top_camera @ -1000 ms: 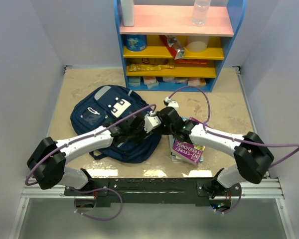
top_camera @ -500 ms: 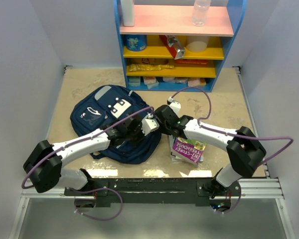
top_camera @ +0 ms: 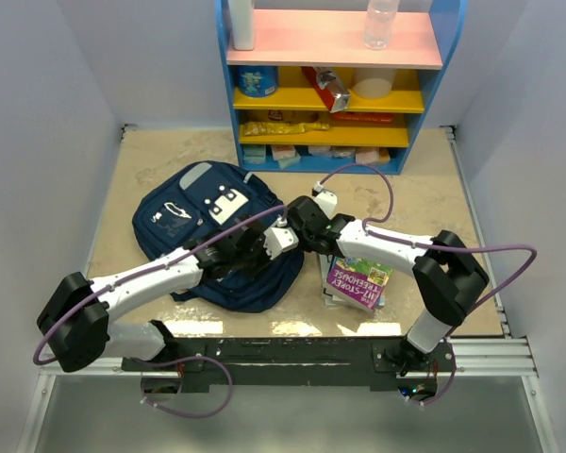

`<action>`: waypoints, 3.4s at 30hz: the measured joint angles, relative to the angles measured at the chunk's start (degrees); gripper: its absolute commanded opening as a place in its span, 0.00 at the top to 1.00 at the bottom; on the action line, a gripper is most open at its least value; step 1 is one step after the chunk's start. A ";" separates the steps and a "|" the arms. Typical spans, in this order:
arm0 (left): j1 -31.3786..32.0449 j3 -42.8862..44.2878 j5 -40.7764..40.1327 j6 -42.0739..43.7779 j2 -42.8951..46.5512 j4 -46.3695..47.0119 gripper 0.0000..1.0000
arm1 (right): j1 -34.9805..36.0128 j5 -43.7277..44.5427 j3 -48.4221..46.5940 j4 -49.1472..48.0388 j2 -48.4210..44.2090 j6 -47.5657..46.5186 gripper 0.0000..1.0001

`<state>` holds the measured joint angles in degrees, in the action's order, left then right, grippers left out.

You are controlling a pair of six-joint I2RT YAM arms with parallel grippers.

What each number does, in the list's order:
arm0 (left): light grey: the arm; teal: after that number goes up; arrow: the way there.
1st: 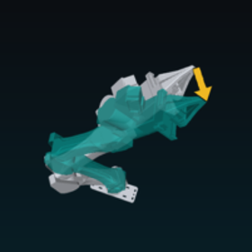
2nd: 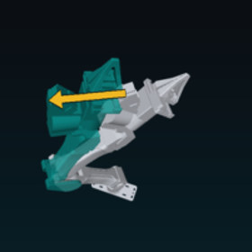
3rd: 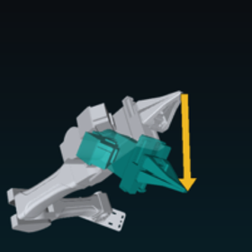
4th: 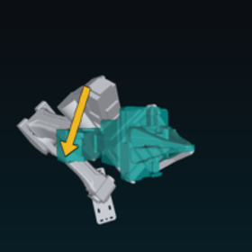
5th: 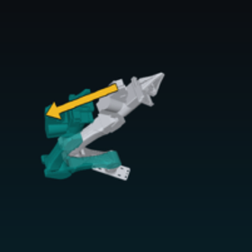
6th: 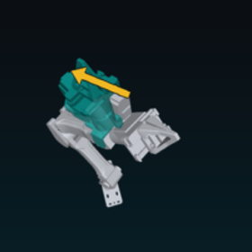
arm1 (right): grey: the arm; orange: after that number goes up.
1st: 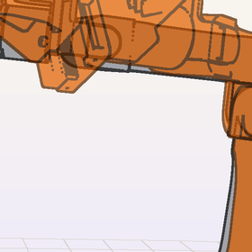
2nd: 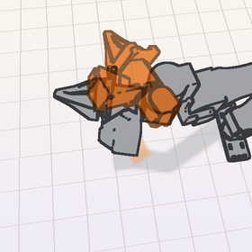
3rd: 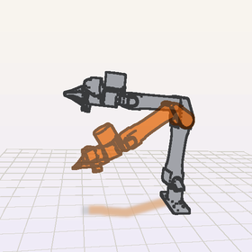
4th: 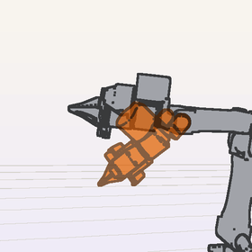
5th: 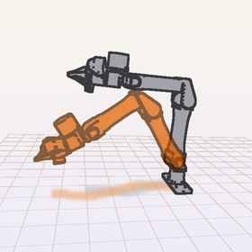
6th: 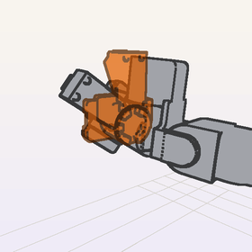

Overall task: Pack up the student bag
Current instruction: Zip the student bag at the center of the board.

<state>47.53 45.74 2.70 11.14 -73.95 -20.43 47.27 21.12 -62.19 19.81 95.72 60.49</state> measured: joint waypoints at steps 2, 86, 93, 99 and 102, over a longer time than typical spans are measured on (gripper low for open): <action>0.00 0.00 0.02 0.20 0.13 -0.02 0.82 | 0.00 0.17 0.00 0.09 0.00 0.00 1.00; -2.84 16.50 10.29 4.90 -6.64 -9.64 0.01 | -2.56 -4.15 13.94 -7.48 -9.99 -2.84 1.00; -1.57 8.48 6.23 7.13 1.90 -10.56 0.15 | -1.03 -5.70 12.55 -7.61 -10.78 -2.19 1.00; -1.64 4.83 4.44 5.05 2.71 -7.98 0.29 | -1.05 -7.10 12.17 -7.43 -10.80 -0.98 1.00; -1.64 2.25 4.57 4.26 2.78 -6.88 0.37 | -1.05 -7.23 12.17 -7.28 -11.23 -0.55 1.00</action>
<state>45.89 47.99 7.27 15.40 -71.18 -27.31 46.22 13.89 -50.02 12.53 84.49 59.94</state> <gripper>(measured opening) 0.678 0.084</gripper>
